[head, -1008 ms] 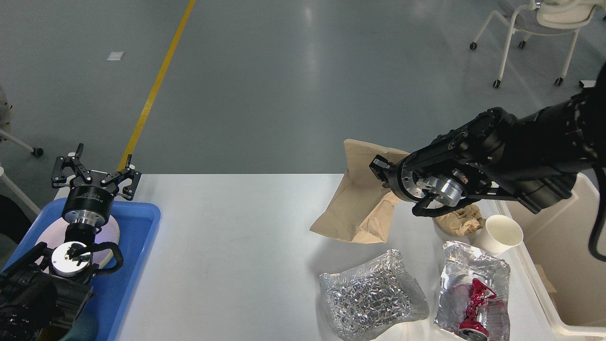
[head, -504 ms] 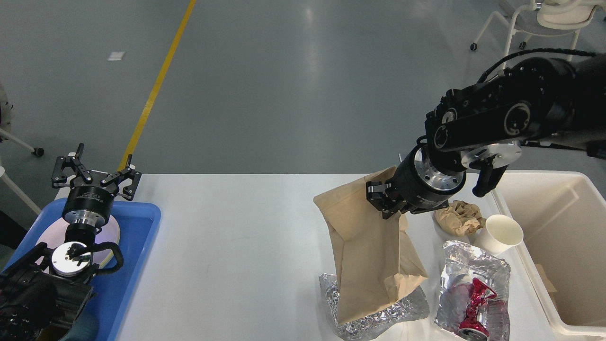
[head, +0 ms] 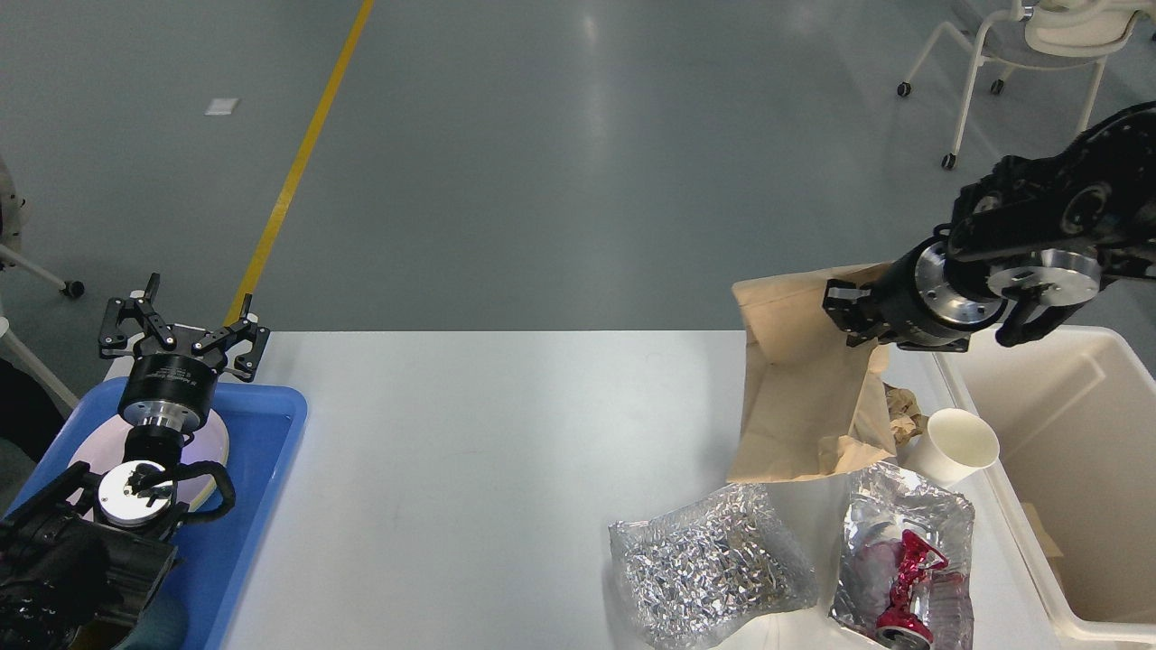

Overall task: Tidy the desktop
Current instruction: 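Lift the brown paper bag with the right gripper into the white bin, then withdraw the right gripper up and back over the table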

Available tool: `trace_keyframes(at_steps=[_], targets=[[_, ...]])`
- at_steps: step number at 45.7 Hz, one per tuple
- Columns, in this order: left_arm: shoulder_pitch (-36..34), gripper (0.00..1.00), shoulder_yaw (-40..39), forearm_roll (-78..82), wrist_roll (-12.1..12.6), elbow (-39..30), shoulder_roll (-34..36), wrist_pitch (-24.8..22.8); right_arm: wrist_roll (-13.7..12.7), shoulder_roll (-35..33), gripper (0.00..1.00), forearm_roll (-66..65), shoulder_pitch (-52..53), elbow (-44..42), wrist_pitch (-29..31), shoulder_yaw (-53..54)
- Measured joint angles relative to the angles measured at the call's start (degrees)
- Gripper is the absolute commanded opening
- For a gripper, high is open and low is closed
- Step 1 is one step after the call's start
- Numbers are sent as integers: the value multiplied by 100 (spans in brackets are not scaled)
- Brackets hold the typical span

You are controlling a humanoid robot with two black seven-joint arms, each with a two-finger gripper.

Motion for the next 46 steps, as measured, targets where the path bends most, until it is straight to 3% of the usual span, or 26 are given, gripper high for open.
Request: trace_keyframes(at_steps=[11, 21, 35, 46], targets=[[0, 97, 0, 0, 0, 0, 0, 0, 6, -1129, 0, -153, -1687, -2192, -114, -146], [0, 97, 0, -1, 0, 0, 0, 0, 28, -1432, 0, -127, -3396, -4193, -476, 120], [0, 97, 0, 0, 0, 0, 0, 0, 19, -1404, 0, -57, -5463, -6189, -1223, 955], [0, 97, 0, 0, 0, 0, 0, 0, 19, -778, 0, -55, -7201, -7685, -1668, 1119]])
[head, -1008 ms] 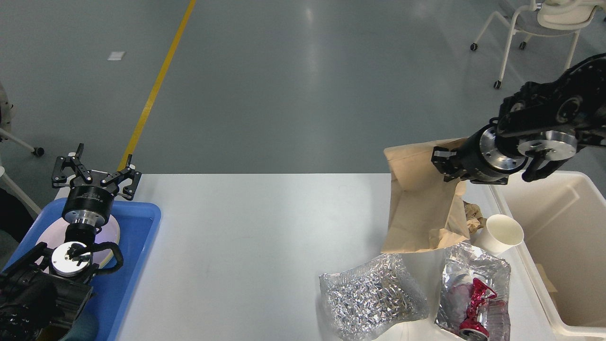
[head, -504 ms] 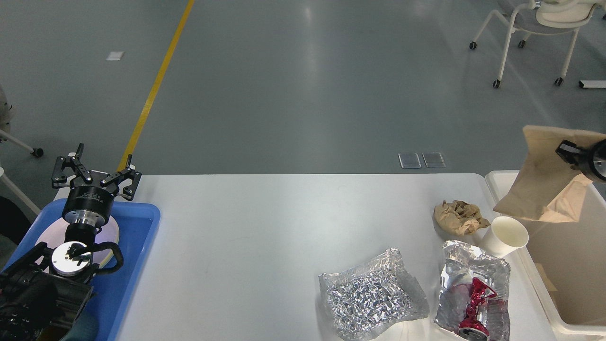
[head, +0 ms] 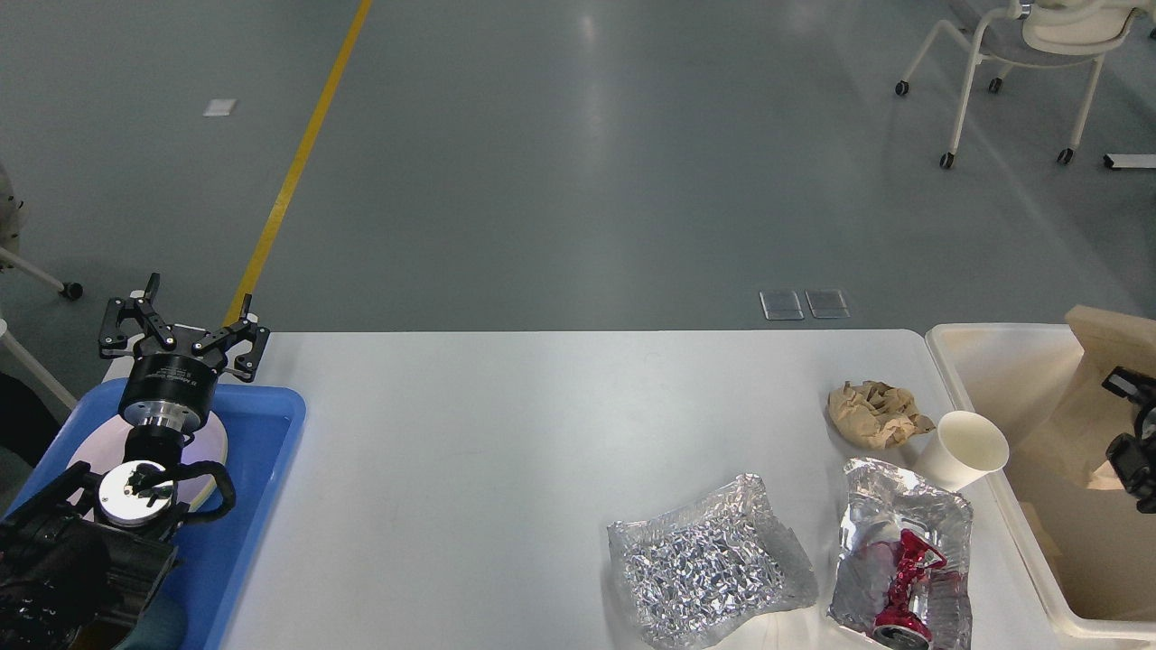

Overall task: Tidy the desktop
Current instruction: 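Withdraw the right gripper up and back over the table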

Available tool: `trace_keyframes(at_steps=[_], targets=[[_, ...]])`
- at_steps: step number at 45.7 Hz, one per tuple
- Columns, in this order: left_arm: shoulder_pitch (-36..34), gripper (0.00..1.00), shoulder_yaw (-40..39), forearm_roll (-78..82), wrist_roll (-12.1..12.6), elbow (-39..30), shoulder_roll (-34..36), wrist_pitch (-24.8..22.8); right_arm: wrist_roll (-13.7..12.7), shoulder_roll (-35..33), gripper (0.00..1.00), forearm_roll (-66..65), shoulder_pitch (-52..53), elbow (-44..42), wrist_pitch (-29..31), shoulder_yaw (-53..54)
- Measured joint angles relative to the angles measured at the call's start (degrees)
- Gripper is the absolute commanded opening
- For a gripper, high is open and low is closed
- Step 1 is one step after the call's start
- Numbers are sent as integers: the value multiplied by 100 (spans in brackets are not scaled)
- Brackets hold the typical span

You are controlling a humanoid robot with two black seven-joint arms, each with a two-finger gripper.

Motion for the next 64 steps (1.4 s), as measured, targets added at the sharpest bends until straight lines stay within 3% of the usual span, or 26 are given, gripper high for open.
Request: trace_keyframes(at_steps=[4, 7, 8, 10, 29, 41, 54, 64], targets=[[0, 97, 0, 0, 0, 0, 0, 0, 1, 144, 0, 1, -277, -118, -183, 5], [0, 97, 0, 0, 0, 0, 0, 0, 0, 198, 23, 2, -408, -140, -299, 5], [0, 97, 0, 0, 0, 0, 0, 0, 1, 208, 38, 1, -432, -143, -320, 5], [0, 97, 0, 0, 0, 0, 0, 0, 1, 218, 100, 2, -477, -150, -354, -3], [0, 97, 0, 0, 0, 0, 0, 0, -8, 195, 100, -33, -596, -145, -324, -62], [0, 97, 0, 0, 0, 0, 0, 0, -11, 198, 100, -20, 70, -152, -93, -40], [0, 97, 0, 0, 0, 0, 0, 0, 47, 231, 100, 137, 2307, -250, 2548, 250], [0, 97, 0, 0, 0, 0, 0, 0, 493, 1016, 100, 157, 3358, -545, 4533, 279]])
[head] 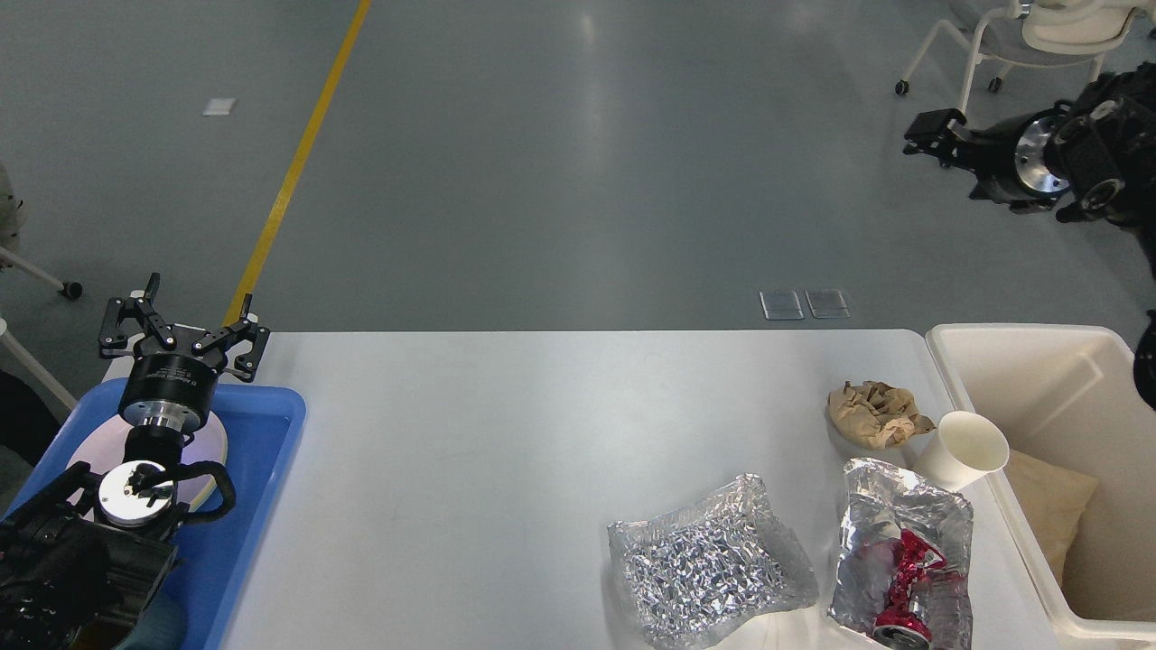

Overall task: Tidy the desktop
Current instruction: 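Withdraw the right gripper up and back over the table, then lower the right gripper onto the crumpled foil with the red can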

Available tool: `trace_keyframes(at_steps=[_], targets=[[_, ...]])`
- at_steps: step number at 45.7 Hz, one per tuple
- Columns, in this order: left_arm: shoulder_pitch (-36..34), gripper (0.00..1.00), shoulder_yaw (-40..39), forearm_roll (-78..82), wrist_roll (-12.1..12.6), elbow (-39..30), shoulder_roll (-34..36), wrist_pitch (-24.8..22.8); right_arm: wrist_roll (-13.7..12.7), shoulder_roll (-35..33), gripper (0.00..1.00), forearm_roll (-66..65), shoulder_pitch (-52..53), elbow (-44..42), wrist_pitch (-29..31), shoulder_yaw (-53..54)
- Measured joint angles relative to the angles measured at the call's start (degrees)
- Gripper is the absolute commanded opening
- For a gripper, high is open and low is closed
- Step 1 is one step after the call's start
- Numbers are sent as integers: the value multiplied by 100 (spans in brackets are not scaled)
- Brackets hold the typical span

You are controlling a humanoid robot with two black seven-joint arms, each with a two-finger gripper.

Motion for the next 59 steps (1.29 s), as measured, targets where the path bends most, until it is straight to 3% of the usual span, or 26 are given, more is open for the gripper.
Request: trace_keyframes(at_steps=[6, 11, 16, 22, 25, 30, 38, 51, 59], targets=[[0, 97, 0, 0, 0, 0, 0, 0, 45, 545, 100, 4, 371, 76, 994, 9], [0, 97, 0, 0, 0, 0, 0, 0, 45, 823, 100, 4, 781, 603, 1365, 17], [0, 97, 0, 0, 0, 0, 0, 0, 33, 912, 100, -8, 1477, 1685, 1429, 18], [0, 97, 0, -1, 0, 0, 0, 0, 8, 891, 100, -82, 2432, 3596, 1367, 2], [0, 97, 0, 0, 0, 0, 0, 0, -8, 884, 100, -123, 2804, 4558, 1193, -10], [0, 97, 0, 0, 0, 0, 0, 0, -37, 888, 100, -275, 3241, 6082, 379, -9], [0, 97, 0, 0, 0, 0, 0, 0, -137, 938, 100, -474, 3414, 7719, -922, -68], [0, 97, 0, 0, 0, 0, 0, 0, -172, 936, 100, -320, 3477, 8539, -1352, -349], [0, 97, 0, 0, 0, 0, 0, 0, -150, 1045, 100, 548, 3290, 8565, -2220, -352]])
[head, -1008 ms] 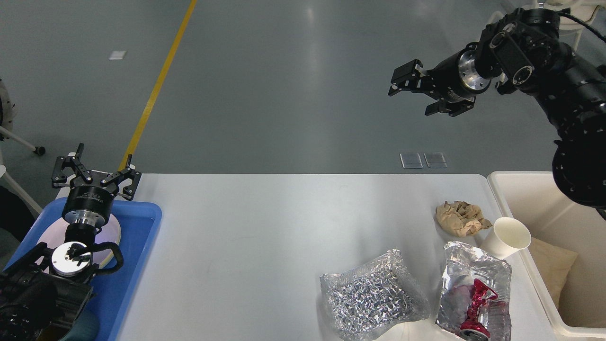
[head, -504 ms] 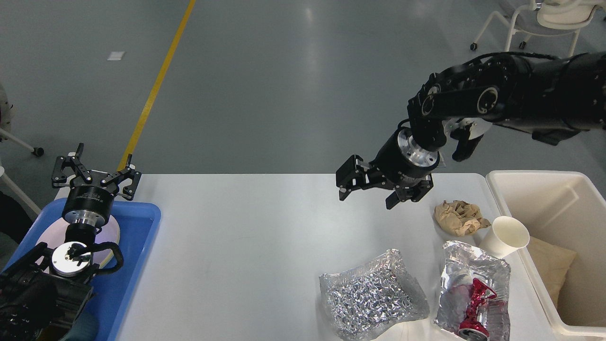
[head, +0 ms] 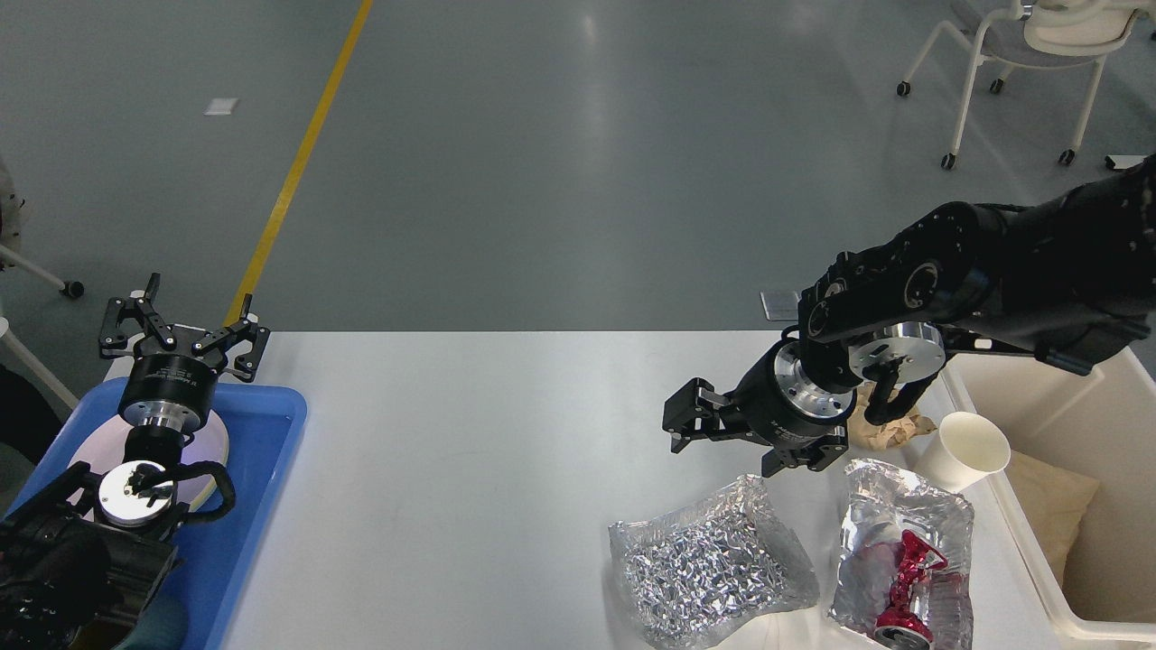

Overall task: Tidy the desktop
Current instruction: 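Lower the right gripper onto the crumpled foil with the red can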

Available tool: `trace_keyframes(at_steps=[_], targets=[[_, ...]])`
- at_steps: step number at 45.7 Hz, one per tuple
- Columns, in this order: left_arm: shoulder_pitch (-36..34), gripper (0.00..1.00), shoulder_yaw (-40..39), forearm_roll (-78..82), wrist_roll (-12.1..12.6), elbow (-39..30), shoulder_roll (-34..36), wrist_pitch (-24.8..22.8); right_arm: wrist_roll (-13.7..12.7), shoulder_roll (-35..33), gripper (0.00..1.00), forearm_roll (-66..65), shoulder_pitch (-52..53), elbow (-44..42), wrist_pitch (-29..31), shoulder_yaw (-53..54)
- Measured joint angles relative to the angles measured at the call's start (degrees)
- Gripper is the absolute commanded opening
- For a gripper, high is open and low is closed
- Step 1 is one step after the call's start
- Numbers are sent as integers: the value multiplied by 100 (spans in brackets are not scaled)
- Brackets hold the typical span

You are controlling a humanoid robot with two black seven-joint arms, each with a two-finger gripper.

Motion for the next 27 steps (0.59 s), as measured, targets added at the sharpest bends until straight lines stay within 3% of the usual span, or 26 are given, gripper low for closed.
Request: trace_keyframes(at_steps=[20, 27], targets=[[0, 97, 0, 0, 0, 0, 0, 0, 3, 18, 100, 786, -312, 115, -92, 32], [0, 97, 0, 0, 0, 0, 0, 0, -8, 358, 100, 816, -734, 288, -851, 29]])
